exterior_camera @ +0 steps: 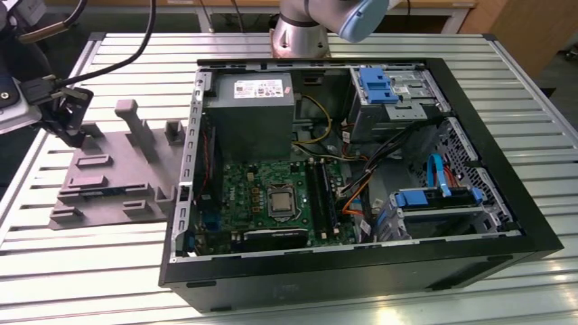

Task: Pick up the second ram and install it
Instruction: 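Reach for the second ram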

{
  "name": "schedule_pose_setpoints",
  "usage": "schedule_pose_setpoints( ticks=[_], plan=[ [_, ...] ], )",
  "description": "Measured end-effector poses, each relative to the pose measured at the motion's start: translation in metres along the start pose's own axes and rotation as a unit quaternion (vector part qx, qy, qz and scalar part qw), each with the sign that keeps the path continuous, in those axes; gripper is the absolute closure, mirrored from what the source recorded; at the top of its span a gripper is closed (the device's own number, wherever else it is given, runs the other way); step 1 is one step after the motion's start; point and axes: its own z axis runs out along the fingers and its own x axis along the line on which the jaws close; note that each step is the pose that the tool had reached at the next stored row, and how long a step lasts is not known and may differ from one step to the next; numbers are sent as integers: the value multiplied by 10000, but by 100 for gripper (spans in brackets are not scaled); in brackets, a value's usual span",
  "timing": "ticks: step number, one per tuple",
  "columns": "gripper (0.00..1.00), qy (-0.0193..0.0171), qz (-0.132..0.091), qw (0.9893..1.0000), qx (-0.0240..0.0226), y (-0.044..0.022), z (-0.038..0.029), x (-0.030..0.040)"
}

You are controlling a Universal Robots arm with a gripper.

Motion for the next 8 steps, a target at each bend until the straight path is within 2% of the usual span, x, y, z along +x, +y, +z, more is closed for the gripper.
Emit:
schedule_pose_setpoints(
  ticks=[8],
  plan=[
    [89, 1, 0, 10000, 1, -13, 66, 6]
  ],
)
